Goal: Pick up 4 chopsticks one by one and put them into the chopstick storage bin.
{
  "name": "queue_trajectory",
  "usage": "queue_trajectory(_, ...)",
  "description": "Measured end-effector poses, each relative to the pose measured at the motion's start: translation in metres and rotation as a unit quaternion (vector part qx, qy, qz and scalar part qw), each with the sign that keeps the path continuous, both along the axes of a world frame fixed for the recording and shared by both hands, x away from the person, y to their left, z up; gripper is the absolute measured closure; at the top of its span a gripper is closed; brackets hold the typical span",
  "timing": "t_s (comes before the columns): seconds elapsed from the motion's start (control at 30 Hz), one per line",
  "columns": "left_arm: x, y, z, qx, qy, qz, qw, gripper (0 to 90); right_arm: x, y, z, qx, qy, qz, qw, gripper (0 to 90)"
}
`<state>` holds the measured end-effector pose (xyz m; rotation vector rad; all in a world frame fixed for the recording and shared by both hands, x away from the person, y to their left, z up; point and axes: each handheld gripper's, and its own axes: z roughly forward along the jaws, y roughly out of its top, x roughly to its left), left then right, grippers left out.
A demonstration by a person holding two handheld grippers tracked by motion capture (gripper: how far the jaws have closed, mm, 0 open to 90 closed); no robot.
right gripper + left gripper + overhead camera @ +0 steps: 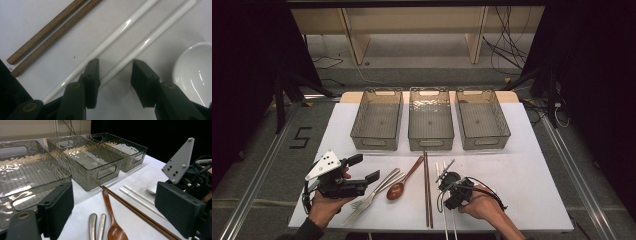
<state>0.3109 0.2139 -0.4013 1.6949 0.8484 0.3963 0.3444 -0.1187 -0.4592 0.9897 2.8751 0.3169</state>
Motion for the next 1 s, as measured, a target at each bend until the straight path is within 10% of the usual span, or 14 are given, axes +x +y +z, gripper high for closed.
queue_trajectory(1.0, 0.0, 0.001, 0.001, 0.001, -0.001, -0.001, 1.0, 15.2, 0.013, -0.013, 0.002, 0.011, 0.017, -0.06, 0.998, 85.6)
